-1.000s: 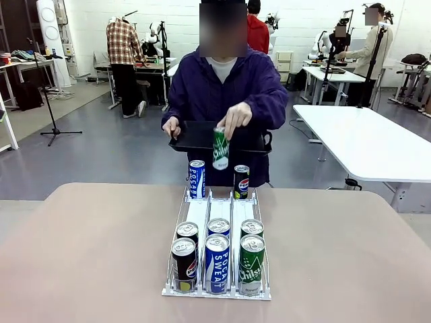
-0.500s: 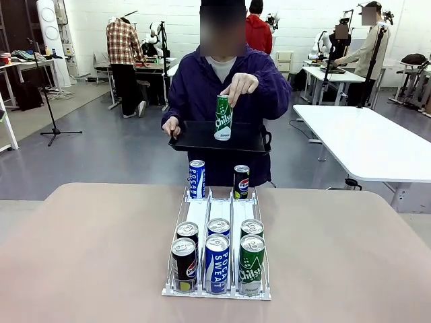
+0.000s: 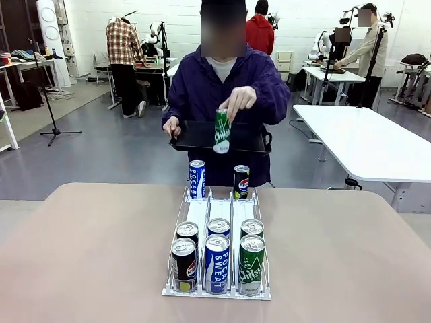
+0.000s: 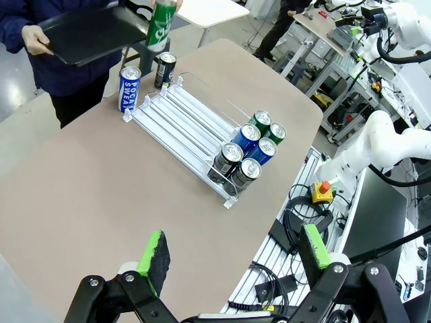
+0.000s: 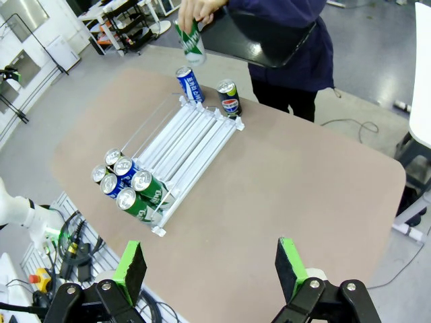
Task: Retrieve and hand over the desired beverage to the person.
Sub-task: Pick up a can of the same type that the person held from the Automatic Can Dispenser.
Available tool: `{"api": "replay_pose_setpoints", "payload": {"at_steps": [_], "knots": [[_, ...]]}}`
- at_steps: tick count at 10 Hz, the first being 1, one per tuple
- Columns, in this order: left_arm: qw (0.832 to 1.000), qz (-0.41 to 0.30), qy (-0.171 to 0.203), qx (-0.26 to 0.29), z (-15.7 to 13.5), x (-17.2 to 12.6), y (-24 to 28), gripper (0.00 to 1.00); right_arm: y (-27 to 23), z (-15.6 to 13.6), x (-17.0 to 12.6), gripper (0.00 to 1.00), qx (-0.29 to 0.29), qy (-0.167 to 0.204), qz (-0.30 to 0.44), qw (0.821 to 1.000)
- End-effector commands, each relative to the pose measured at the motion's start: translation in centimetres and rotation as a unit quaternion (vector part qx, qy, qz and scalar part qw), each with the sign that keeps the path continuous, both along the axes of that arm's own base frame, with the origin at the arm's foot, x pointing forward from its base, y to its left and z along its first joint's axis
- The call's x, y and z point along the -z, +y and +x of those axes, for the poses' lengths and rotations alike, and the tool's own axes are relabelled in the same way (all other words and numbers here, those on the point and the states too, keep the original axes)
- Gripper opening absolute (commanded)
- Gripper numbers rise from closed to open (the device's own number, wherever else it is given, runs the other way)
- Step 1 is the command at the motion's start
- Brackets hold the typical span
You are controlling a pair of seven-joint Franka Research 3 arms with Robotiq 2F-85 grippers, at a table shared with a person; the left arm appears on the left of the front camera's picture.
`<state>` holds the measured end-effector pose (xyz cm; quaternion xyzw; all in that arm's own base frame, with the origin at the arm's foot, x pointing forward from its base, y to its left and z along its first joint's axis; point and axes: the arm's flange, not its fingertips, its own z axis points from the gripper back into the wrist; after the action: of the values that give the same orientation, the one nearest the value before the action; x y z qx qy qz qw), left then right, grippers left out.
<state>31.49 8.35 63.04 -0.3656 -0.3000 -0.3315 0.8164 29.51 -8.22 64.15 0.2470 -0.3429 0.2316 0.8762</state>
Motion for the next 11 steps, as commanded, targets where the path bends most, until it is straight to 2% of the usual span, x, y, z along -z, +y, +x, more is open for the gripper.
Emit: {"api": "replay_pose_setpoints", "payload": {"at_steps": [1, 11], "knots": [[1.0, -0.005, -0.009, 0.007, 0.13, 0.01, 0.06, 1.0, 0.1, 0.14, 0.04, 1.0, -0.011, -0.003, 0.01, 1.0], [1.0, -0.005, -0.009, 0.007, 0.13, 0.01, 0.06, 1.0, 0.1, 0.14, 0.04, 1.0, -0.011, -0.003, 0.01, 1.0]]}}
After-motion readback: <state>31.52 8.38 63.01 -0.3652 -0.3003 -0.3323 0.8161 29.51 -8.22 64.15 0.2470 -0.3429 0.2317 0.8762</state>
